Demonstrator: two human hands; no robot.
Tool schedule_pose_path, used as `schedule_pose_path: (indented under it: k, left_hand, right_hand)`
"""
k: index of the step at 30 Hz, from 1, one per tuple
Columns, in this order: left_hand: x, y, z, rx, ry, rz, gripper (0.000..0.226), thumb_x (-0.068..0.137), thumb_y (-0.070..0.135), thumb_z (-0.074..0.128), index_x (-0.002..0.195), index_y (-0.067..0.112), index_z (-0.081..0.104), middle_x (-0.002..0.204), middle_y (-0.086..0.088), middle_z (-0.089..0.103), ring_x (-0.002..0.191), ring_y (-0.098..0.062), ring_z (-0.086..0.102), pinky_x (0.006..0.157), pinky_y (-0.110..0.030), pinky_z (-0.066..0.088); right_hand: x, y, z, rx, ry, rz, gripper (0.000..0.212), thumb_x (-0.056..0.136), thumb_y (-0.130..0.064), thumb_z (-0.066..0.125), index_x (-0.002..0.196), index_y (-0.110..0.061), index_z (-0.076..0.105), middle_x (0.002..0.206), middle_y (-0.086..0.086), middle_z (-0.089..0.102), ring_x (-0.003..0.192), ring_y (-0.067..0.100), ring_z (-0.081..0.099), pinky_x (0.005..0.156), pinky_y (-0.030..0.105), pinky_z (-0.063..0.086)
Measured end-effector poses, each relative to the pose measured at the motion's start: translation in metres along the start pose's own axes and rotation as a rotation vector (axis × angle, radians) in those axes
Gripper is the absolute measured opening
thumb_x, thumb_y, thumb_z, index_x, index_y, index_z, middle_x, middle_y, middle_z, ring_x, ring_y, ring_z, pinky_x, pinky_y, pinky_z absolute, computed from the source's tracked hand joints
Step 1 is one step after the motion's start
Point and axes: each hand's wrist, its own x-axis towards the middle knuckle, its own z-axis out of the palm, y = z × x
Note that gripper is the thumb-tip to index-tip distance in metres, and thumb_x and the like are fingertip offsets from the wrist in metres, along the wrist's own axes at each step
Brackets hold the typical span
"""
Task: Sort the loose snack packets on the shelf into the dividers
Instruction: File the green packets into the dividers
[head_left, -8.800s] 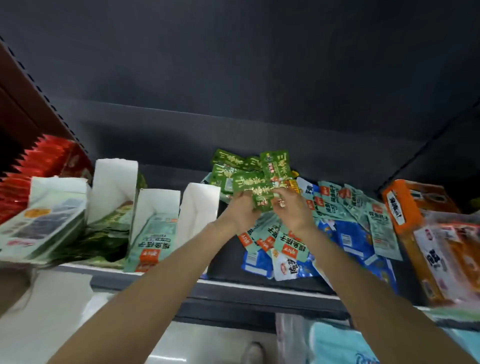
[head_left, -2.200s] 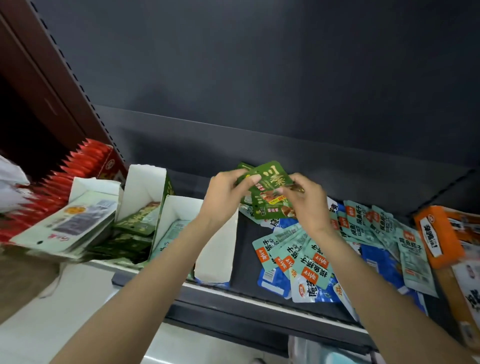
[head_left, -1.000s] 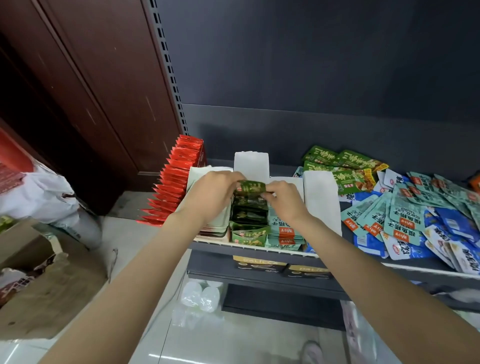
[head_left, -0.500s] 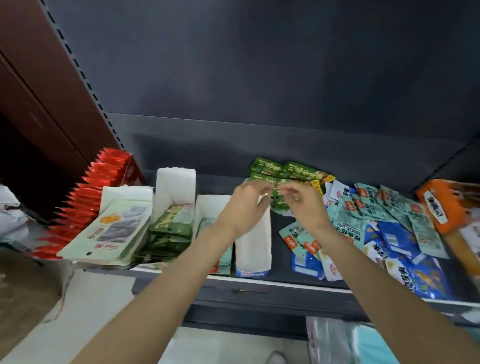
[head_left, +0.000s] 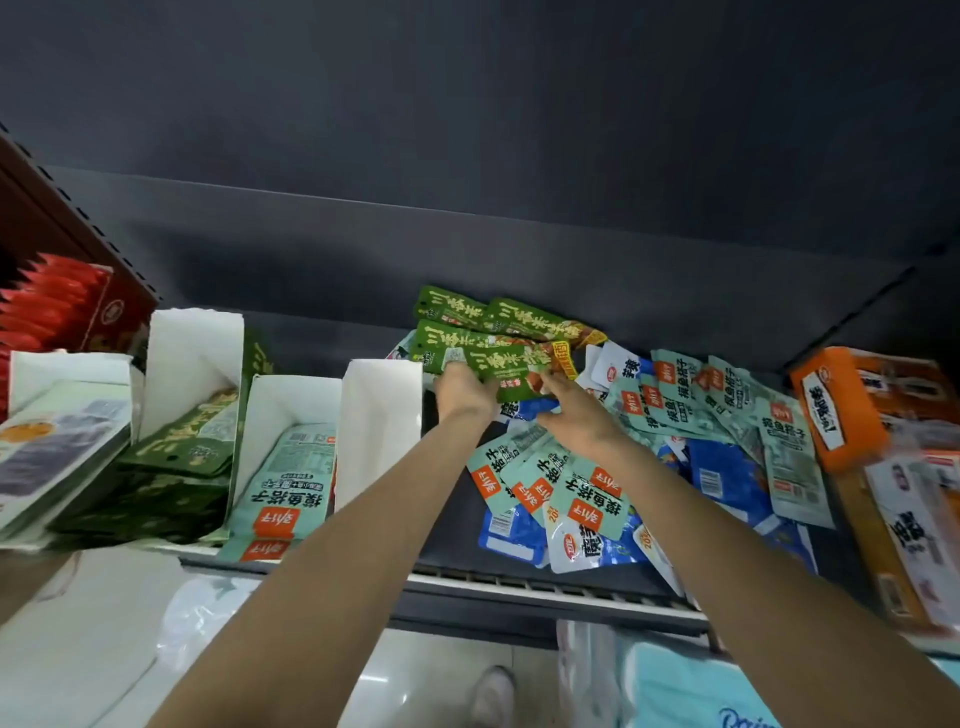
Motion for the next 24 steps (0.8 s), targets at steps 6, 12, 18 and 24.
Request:
schedule_pose_path:
  k: [6, 12, 18, 24]
  left_hand:
    - [-0.031, 0.023, -0.023, 0.093, 0.073, 0.312, 0.028, 0.096, 0.006, 0.045, 0.124, 0.001, 0.049, 0.105, -0.019, 0.065, 0.100, -0.032, 0.060, 0.073, -0.027, 0.041]
    - [-0.058, 0.018, -0.076, 0.143, 0.141, 0.732, 0.024, 0.093, -0.002, 0.044, 0.112, 0.009, 0.054, 0.088, -0.013, 0.066, 0.079, -0.030, 0.062, 0.067, -0.040, 0.051]
    - [-0.075, -0.013, -0.161, 0.127, 0.276, 0.897, 0.008, 0.097, 0.010, 0.047, 0.097, 0.009, 0.055, 0.078, 0.002, 0.051, 0.064, -0.016, 0.046, 0.057, -0.027, 0.034]
    - [-0.084, -0.061, -0.249, 0.077, 0.386, 1.009, 0.010, 0.095, 0.007, 0.048, 0.097, 0.008, 0.058, 0.085, 0.001, 0.055, 0.074, -0.010, 0.049, 0.066, -0.020, 0.035]
  right_hand:
    - [-0.012, -0.011, -0.010, 0.122, 0.264, -0.060, 0.073, 0.092, -0.010, 0.055, 0.149, -0.027, 0.014, 0.140, 0.010, 0.037, 0.126, 0.023, 0.045, 0.105, 0.033, 0.033]
    - [-0.033, -0.055, -0.021, 0.256, 0.493, -0.229, 0.047, 0.088, -0.009, 0.061, 0.131, -0.020, 0.045, 0.130, 0.004, 0.043, 0.105, 0.014, 0.058, 0.096, 0.037, 0.049]
    - [-0.053, -0.120, -0.008, 0.235, 0.613, -0.387, 0.014, 0.087, -0.013, 0.064, 0.093, -0.015, 0.051, 0.096, 0.002, 0.063, 0.083, 0.009, 0.060, 0.067, 0.016, 0.045]
    - [-0.073, -0.209, 0.040, 0.330, 0.611, -0.556, 0.014, 0.087, -0.013, 0.065, 0.088, -0.008, 0.052, 0.086, 0.006, 0.064, 0.075, 0.010, 0.061, 0.062, 0.013, 0.042]
